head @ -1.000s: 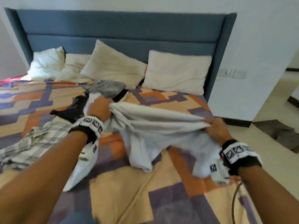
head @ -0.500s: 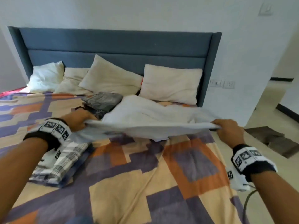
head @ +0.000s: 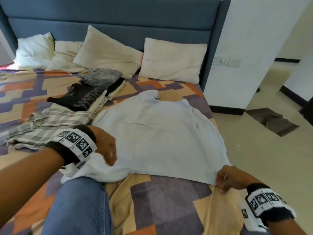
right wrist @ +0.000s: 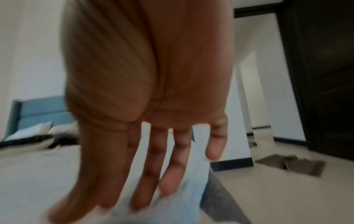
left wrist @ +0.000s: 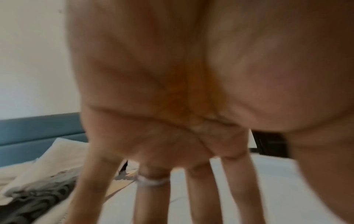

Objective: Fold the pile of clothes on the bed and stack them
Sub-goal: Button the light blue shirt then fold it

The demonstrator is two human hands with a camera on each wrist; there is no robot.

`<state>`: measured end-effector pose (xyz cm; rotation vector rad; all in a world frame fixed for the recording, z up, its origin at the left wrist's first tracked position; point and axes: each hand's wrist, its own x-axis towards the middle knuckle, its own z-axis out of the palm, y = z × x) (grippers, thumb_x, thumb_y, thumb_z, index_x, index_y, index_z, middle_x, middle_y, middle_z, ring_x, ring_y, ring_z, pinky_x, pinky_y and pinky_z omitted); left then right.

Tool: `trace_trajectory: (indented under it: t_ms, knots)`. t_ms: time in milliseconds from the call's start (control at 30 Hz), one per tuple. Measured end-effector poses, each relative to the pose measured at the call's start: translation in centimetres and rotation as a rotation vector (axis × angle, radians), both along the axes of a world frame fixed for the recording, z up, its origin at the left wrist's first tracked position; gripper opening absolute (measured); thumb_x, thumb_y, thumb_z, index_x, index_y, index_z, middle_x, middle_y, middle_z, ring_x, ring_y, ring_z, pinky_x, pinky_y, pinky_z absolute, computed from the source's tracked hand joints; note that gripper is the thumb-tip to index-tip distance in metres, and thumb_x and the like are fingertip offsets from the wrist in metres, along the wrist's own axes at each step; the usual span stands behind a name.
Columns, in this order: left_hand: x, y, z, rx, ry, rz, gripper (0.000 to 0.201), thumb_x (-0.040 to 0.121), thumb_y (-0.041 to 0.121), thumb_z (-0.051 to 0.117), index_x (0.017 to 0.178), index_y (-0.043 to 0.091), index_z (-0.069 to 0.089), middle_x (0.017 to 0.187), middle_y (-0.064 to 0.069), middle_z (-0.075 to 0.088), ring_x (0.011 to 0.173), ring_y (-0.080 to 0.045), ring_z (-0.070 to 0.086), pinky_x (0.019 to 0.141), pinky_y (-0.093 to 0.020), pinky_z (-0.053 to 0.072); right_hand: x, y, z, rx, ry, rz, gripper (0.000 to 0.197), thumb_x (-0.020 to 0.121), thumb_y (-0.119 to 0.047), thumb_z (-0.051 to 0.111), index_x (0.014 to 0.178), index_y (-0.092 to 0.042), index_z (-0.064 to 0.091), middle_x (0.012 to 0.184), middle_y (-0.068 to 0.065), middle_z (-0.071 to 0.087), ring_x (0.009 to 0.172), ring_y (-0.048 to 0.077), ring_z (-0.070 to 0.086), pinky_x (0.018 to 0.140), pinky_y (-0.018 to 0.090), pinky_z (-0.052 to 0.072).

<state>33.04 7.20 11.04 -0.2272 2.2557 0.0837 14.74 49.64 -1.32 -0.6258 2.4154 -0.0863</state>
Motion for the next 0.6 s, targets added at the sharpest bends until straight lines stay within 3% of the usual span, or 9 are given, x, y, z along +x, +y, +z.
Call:
trace_trajectory:
  t_ms: [67,133,200,267,300,400,467,600]
  knots:
    - [-1.9,2.3,-0.6,0.048,0.182,-0.024,0.052,0.088,0.045,0.065,0.137,0.032,0.052,0.128,0.009,0.057,0.123,-0.017,0.051,0.108,-0.03,0.036,-0.8,0.5,-0.6,-0.286,0.116,-0.182,0.017,0.069,-0.031,0.085,0.063,-0.035,0.07,0.084,-0.011,0.068,0.085,0.014,0.064,0.081,0.033,0.051]
    - [-4.0,4.9,-2.2,0.177,0.319,0.009,0.054,0.092,0.043,0.061,0.142,0.032,0.044,0.144,0.001,0.047,0.132,-0.019,0.045,0.11,-0.031,0.031,-2.0,0.3,-1.4,-0.547,0.359,-0.46,0.013,0.077,-0.032,0.081,0.076,-0.025,0.07,0.096,0.002,0.07,0.093,0.025,0.065,0.083,0.037,0.05]
    - [-5.7,7.2,-5.3,0.282,0.4,0.11,0.059,0.093,0.045,0.058,0.147,0.033,0.038,0.156,-0.002,0.03,0.142,-0.024,0.03,0.115,-0.036,0.022,-2.6,-0.6,-2.1,-0.511,0.428,-0.684,0.035,0.084,-0.034,0.075,0.106,-0.01,0.065,0.116,0.017,0.065,0.109,0.036,0.059,0.092,0.041,0.047]
    - [-6.8,9.8,-9.7,0.297,0.419,0.217,0.068,0.094,0.048,0.055,0.153,0.033,0.023,0.163,-0.006,0.007,0.148,-0.029,0.012,0.119,-0.042,0.014,-2.4,-1.4,-3.2,-0.377,0.262,-0.842,0.071,0.085,-0.046,0.071,0.134,-0.001,0.047,0.136,0.023,0.052,0.125,0.041,0.049,0.104,0.048,0.04]
    - [-6.9,11.3,-12.1,0.258,0.409,0.252,0.072,0.094,0.052,0.051,0.154,0.036,0.014,0.163,-0.005,-0.004,0.149,-0.032,0.003,0.119,-0.048,0.01,-2.3,-1.6,-3.8,-0.331,0.2,-0.88,0.08,0.084,-0.05,0.07,0.139,0.001,0.04,0.139,0.024,0.048,0.128,0.041,0.046,0.107,0.05,0.037]
    - [-5.4,14.6,-17.5,0.11,0.435,0.335,0.074,0.094,0.063,0.038,0.149,0.05,-0.009,0.158,0.008,-0.027,0.146,-0.032,-0.02,0.111,-0.068,-0.002,-1.7,-0.9,-5.6,-0.311,0.216,-0.884,0.074,0.082,-0.05,0.072,0.128,0.003,0.05,0.129,0.024,0.058,0.119,0.04,0.054,0.103,0.048,0.041]
    - [-4.6,15.3,-18.9,0.098,0.486,0.361,0.069,0.096,0.063,0.031,0.147,0.052,-0.015,0.156,0.011,-0.032,0.145,-0.028,-0.026,0.107,-0.071,-0.009,-1.2,-0.4,-6.2,-0.435,0.282,-0.88,0.057,0.083,-0.038,0.075,0.117,0.005,0.059,0.118,0.024,0.064,0.11,0.04,0.059,0.095,0.044,0.047]
    - [-4.4,15.3,-18.9,0.095,0.499,0.357,0.066,0.096,0.065,0.026,0.146,0.053,-0.016,0.155,0.013,-0.032,0.145,-0.026,-0.027,0.106,-0.072,-0.011,0.0,-0.3,-6.9,-0.668,0.22,-0.957,0.047,0.083,-0.019,0.076,0.121,0.004,0.059,0.116,0.019,0.064,0.104,0.038,0.061,0.084,0.039,0.05]
